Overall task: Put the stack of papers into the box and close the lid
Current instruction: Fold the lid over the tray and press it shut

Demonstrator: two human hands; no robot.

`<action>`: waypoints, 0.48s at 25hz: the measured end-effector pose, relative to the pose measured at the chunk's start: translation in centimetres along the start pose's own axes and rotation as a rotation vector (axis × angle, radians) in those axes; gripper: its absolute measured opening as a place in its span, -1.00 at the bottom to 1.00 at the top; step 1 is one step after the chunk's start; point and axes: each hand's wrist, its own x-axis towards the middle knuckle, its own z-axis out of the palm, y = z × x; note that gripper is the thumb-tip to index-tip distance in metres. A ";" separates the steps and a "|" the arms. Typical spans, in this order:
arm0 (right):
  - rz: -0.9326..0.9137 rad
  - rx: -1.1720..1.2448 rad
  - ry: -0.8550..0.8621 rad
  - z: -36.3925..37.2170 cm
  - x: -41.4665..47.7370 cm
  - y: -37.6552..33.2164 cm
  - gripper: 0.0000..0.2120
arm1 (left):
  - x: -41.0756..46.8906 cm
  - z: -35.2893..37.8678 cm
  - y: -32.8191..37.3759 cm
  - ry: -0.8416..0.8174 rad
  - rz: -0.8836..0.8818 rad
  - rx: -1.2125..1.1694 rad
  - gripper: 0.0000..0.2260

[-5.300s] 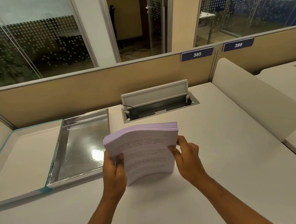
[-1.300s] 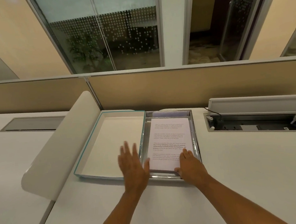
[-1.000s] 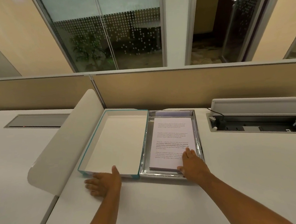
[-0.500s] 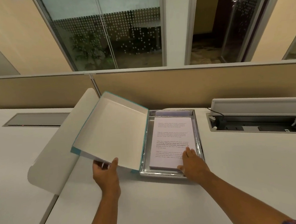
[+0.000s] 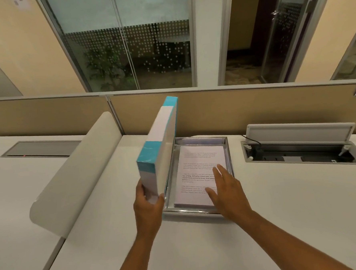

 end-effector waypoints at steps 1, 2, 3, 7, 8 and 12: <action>0.029 0.116 0.030 -1.3 -0.1 -0.7 -0.23 | -0.4 0.6 0.4 -0.043 0.044 0.021 -0.34; 0.061 0.242 0.059 -2.5 -0.2 -1.3 -0.23 | -0.8 1.3 0.6 -0.086 0.086 0.033 -0.35; 0.091 0.363 0.087 -3.7 -0.3 -1.9 -0.23 | -1.2 2.0 0.7 -0.124 0.123 0.054 -0.39; 0.150 0.756 0.106 -7.7 -0.1 -3.6 -0.29 | -2.3 4.1 0.7 -0.152 0.318 0.369 -0.46; 0.178 0.858 0.091 -8.3 0.0 -3.7 -0.35 | -2.6 4.5 0.6 -0.149 0.401 0.441 -0.45; 0.394 0.943 0.025 -8.9 0.4 -3.1 -0.55 | -3.1 5.7 0.0 -0.168 0.558 0.618 -0.42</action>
